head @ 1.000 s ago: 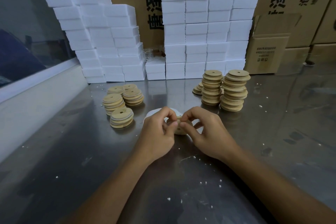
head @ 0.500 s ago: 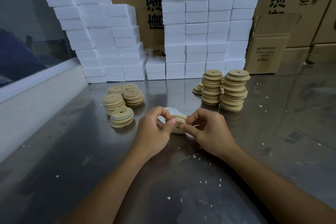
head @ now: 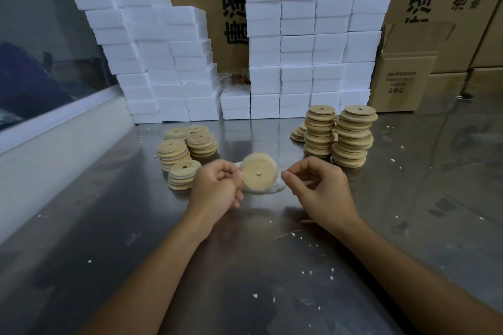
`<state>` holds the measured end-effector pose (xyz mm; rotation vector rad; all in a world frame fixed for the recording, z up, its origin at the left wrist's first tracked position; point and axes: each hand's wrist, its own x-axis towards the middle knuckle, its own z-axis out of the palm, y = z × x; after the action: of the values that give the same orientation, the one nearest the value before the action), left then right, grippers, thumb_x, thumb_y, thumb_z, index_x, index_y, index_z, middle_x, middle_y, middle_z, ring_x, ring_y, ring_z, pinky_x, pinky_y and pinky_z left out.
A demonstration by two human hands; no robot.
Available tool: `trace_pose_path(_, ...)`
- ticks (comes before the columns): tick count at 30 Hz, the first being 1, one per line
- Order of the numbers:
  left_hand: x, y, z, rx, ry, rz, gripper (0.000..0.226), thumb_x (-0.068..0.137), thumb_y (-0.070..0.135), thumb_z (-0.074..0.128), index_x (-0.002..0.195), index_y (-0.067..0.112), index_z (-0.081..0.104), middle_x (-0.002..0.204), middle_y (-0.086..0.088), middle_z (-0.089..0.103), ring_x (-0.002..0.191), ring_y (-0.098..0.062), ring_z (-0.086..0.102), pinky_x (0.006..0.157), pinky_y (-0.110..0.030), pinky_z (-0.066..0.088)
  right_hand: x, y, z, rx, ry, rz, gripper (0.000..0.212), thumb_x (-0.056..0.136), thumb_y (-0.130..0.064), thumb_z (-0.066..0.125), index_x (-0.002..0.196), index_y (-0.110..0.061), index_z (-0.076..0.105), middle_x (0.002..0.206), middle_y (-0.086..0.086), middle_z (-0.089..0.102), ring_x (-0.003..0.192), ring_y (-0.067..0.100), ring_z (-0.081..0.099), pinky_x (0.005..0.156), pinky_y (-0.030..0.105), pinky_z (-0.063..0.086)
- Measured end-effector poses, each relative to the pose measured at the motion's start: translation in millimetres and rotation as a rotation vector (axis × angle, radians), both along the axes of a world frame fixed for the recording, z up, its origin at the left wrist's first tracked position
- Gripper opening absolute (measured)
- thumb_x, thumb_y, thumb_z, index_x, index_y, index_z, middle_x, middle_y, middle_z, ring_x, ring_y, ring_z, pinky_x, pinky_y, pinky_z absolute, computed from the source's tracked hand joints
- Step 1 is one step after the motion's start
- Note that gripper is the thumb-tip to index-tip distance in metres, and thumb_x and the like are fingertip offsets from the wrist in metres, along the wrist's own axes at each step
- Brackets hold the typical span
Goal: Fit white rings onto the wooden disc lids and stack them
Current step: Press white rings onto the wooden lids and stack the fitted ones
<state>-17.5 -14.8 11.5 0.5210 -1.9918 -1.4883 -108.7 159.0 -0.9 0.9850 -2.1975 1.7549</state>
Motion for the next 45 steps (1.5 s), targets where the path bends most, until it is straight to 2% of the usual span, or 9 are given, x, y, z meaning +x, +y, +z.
trace_pose_path(6, 2, -15, 16, 0.594, 0.225, 0.299, 0.011, 0.087, 0.000, 0.057, 0.077, 0.000, 0.062, 0.052, -0.007, 0.063, 0.043, -0.018, 0.062, 0.040, -0.021, 0.048, -2, 2, 1, -0.008, -0.008, -0.061, 0.010, 0.086, -0.017, 0.076, 0.078, -0.016, 0.071, 0.071, -0.009, 0.069, 0.068, 0.002, 0.064, 0.066, 0.016, 0.050)
trace_pose_path(11, 5, -24, 13, 0.848, 0.258, 0.406, 0.006, 0.087, -0.006, 0.052, 0.089, -0.002, 0.056, 0.084, -0.020, 0.069, 0.070, -0.025, 0.072, 0.050, -0.025, 0.057, -2, 3, 2, -0.014, -0.014, -0.081, 0.010, 0.086, -0.015, 0.076, 0.077, -0.015, 0.071, 0.071, -0.008, 0.069, 0.068, 0.001, 0.063, 0.067, 0.014, 0.050)
trace_pose_path(20, 11, -29, 18, 0.994, 0.260, 0.362, 0.035, 0.092, -0.006, 0.045, 0.126, -0.002, 0.050, 0.102, -0.023, 0.068, 0.087, -0.029, 0.072, 0.071, -0.033, 0.060, -2, 3, 2, 0.000, -0.033, -0.089, 0.009, 0.087, -0.016, 0.075, 0.080, -0.014, 0.071, 0.072, -0.007, 0.069, 0.067, 0.002, 0.062, 0.065, 0.014, 0.049)
trace_pose_path(27, 8, -29, 16, 0.989, 0.277, 0.396, 0.023, 0.097, 0.001, 0.046, 0.119, -0.003, 0.050, 0.095, -0.021, 0.068, 0.076, -0.025, 0.072, 0.061, -0.030, 0.061, -2, 2, 3, 0.002, -0.025, -0.087, 0.008, 0.087, -0.016, 0.075, 0.080, -0.014, 0.071, 0.073, -0.007, 0.069, 0.068, 0.004, 0.063, 0.065, 0.016, 0.050)
trace_pose_path(29, 6, -29, 15, 0.882, 0.244, 0.443, 0.008, 0.095, 0.005, 0.053, 0.101, 0.000, 0.056, 0.080, -0.015, 0.067, 0.060, -0.020, 0.070, 0.048, -0.025, 0.057, -4, 3, 2, -0.001, -0.012, -0.110, 0.008, 0.087, -0.017, 0.075, 0.081, -0.015, 0.071, 0.073, -0.008, 0.069, 0.069, 0.004, 0.063, 0.065, 0.015, 0.051)
trace_pose_path(31, 4, -29, 9, 0.538, 0.119, 0.505, 0.009, 0.090, 0.011, 0.059, 0.082, 0.007, 0.059, 0.064, -0.011, 0.063, 0.042, -0.016, 0.062, 0.039, -0.023, 0.049, -6, 4, 1, -0.017, 0.014, -0.162, 0.007, 0.087, -0.017, 0.074, 0.081, -0.016, 0.071, 0.072, -0.010, 0.068, 0.070, 0.001, 0.062, 0.064, 0.012, 0.050)
trace_pose_path(36, 1, -22, -13, -0.338, -0.172, 0.364, 0.019, 0.085, 0.028, 0.066, 0.067, 0.025, 0.059, 0.062, 0.000, 0.063, 0.059, -0.023, 0.061, 0.058, -0.035, 0.052, -27, 9, 3, -0.177, 0.028, -0.449, 0.016, 0.085, -0.019, 0.072, 0.096, -0.021, 0.061, 0.087, -0.009, 0.064, 0.081, 0.002, 0.060, 0.073, 0.009, 0.043)
trace_pose_path(39, -1, -23, -16, -0.370, -0.191, 0.343, 0.021, 0.085, 0.029, 0.066, 0.065, 0.027, 0.059, 0.058, 0.005, 0.059, 0.060, -0.023, 0.058, 0.059, -0.033, 0.047, -43, 12, 3, -0.213, 0.081, -0.623, 0.043, 0.082, -0.027, 0.075, 0.117, -0.014, 0.052, 0.115, 0.006, 0.054, 0.110, 0.025, 0.054, 0.094, 0.036, 0.045)
trace_pose_path(45, -1, -22, -17, -0.406, -0.233, 0.333, 0.018, 0.084, 0.026, 0.066, 0.067, 0.025, 0.062, 0.055, 0.006, 0.056, 0.057, -0.019, 0.053, 0.057, -0.029, 0.041, -75, 21, 4, -0.123, 0.134, -0.761, 0.078, 0.077, -0.050, 0.076, 0.140, -0.018, 0.040, 0.139, 0.004, 0.043, 0.132, 0.021, 0.041, 0.101, 0.039, 0.025)
